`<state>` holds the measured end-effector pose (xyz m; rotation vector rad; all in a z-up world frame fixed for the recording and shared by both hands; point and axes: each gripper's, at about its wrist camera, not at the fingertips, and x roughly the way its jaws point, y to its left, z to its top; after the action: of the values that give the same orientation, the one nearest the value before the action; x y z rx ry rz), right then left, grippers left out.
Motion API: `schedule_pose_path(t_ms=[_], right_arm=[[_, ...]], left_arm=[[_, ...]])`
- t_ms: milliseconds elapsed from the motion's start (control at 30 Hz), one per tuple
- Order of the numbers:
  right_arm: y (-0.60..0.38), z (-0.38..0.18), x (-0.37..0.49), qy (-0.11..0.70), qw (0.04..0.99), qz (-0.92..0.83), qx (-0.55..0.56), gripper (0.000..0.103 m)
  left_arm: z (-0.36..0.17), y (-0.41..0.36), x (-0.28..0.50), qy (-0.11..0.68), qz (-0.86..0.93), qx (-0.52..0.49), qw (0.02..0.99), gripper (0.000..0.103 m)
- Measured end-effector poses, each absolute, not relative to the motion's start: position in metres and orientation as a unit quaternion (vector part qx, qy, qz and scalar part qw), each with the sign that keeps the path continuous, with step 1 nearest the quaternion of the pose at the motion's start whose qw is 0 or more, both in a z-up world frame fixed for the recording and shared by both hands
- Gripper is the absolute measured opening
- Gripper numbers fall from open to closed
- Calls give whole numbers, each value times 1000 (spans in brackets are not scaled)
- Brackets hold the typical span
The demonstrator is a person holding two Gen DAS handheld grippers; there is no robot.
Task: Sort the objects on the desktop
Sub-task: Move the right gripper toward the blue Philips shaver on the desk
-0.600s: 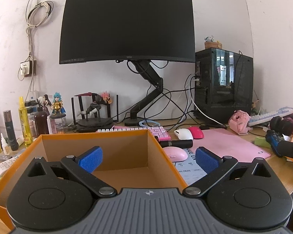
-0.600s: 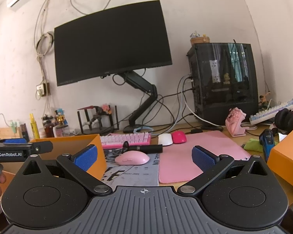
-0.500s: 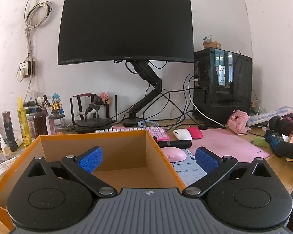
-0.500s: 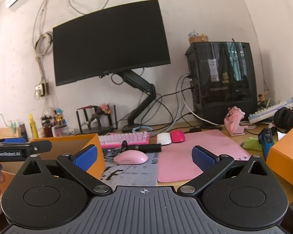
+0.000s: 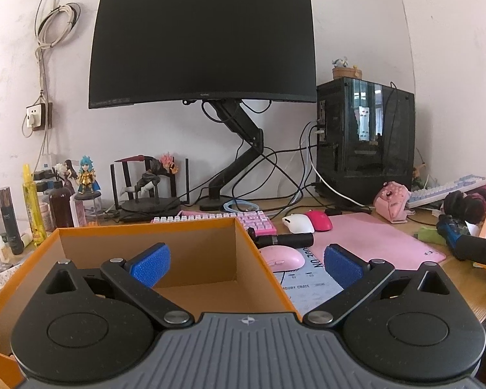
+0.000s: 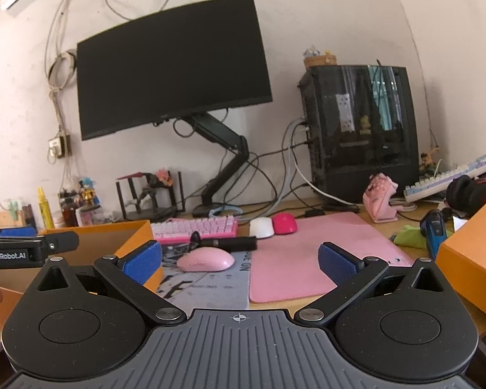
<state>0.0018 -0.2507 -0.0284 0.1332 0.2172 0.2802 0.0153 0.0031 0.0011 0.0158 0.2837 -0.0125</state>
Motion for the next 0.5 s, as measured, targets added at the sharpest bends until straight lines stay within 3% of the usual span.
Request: schedule_pose_path(t_ms=[500], right_arm=[[-317, 14, 77, 128, 989, 69, 30, 103]], left_arm=[[3, -11, 24, 122, -14, -1, 992, 103]])
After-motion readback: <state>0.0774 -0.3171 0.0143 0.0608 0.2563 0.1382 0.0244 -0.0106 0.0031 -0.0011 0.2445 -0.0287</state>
